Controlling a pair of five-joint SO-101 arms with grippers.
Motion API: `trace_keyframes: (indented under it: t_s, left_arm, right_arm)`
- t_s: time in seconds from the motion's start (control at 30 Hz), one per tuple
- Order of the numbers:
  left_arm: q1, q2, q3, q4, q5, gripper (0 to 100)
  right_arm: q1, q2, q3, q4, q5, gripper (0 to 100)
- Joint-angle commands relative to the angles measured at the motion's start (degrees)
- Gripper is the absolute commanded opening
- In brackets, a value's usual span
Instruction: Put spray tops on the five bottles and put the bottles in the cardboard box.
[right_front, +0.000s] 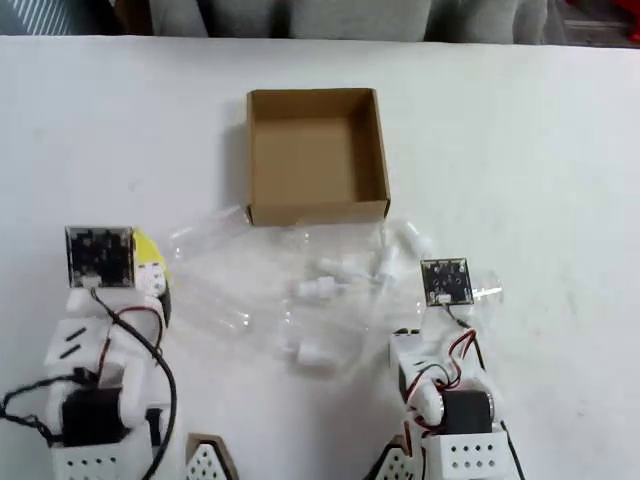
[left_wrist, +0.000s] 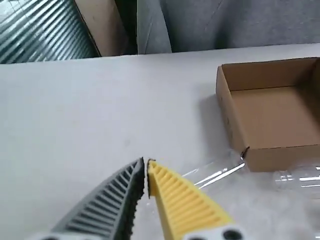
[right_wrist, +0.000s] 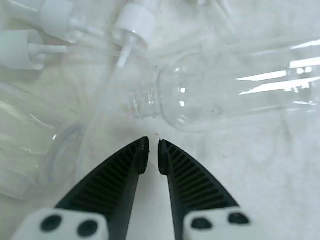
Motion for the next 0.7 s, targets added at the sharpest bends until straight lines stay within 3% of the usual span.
trace_keyframes:
  t_s: [0.0, 0.27, 0.5, 0.67]
  left_arm:
    - [-0.7, 18.3, -12.3, 0.4, 9.3, 2]
    - [1.2, 43.3, -23.1, 0.2, 28.1, 3]
    - [6.9, 58.2, -23.3, -5.4, 34.7, 3]
    - [7.3, 64.9, -23.2, -9.2, 42.0, 3]
  right_arm:
    - [0.7, -0.3, 0.5, 0.2, 0.6, 1.7]
    - [0.7, -0.3, 0.5, 0.2, 0.6, 1.7]
    - [0.7, -0.3, 0.5, 0.2, 0.6, 1.7]
    - [0.7, -0.3, 0.5, 0.2, 0.6, 1.7]
